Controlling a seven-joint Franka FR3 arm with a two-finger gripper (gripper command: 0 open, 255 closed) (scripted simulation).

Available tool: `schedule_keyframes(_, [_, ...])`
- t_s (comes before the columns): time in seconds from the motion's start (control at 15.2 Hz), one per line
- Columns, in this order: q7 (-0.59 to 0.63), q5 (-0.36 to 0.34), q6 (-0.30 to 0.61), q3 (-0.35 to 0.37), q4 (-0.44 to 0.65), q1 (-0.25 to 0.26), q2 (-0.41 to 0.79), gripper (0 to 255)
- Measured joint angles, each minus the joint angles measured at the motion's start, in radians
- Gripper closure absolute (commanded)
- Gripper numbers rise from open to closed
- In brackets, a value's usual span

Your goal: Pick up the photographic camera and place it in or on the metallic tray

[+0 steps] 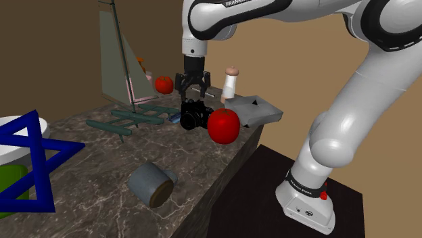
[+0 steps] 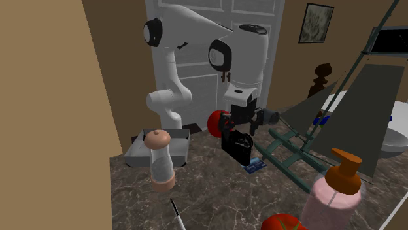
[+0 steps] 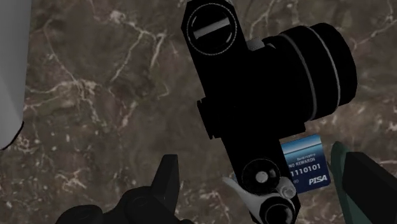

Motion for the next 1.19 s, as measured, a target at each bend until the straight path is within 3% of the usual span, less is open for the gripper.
schedule_keyframes(0.66, [-0.001,0.003,0.060,0.003,-0.052,0.002,0.007,0])
schedule_keyframes(0.73, [-0.001,0.003,0.060,0.003,-0.052,0.002,0.007,255])
schedule_keyframes(1.19, [-0.001,0.003,0.060,0.003,-0.052,0.002,0.007,255])
